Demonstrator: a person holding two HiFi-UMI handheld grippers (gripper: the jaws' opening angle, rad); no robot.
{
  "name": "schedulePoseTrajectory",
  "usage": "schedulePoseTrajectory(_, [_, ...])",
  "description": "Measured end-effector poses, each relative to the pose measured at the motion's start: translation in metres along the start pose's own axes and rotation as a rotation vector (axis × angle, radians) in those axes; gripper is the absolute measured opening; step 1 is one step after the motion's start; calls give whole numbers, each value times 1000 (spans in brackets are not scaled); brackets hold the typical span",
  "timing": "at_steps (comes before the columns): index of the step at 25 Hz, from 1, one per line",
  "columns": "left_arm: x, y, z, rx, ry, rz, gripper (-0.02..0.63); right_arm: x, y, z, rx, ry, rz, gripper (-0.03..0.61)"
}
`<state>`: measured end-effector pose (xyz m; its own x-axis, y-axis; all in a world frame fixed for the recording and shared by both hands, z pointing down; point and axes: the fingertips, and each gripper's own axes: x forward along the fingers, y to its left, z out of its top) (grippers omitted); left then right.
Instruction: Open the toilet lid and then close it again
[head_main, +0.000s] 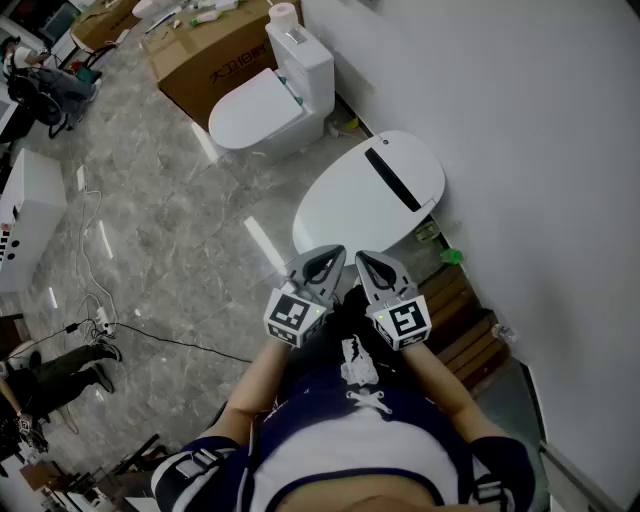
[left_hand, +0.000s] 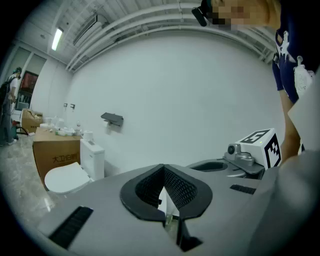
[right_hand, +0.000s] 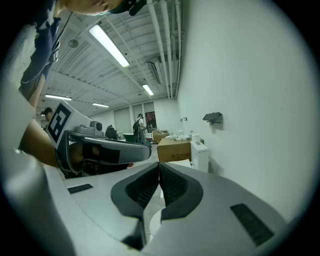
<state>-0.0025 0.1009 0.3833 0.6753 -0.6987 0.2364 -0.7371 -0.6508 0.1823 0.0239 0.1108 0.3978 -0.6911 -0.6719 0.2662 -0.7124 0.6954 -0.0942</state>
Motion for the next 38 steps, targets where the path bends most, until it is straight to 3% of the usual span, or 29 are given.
schedulePoseTrajectory(5, [3, 2, -7, 14, 20, 15, 5, 1, 1, -1, 10, -8, 24, 9])
schedulePoseTrajectory(10, [3, 12, -15, -35, 23, 47, 5, 0, 4, -1, 37, -31, 90, 9])
schedulePoseTrajectory(23, [33, 41, -65, -169, 78, 146, 5, 11, -28, -53, 30, 138, 199, 11])
schedulePoseTrajectory(28, [49, 56, -109, -221, 93, 185, 5, 34, -30, -84, 40, 199, 242, 11])
schedulePoseTrajectory(32, [58, 80, -143, -277, 110, 208, 5, 56, -34, -112, 45, 236, 216, 11])
schedulePoseTrajectory(38, [48, 110, -182, -359, 118, 251, 5, 89, -27, -133, 132, 249, 203, 11])
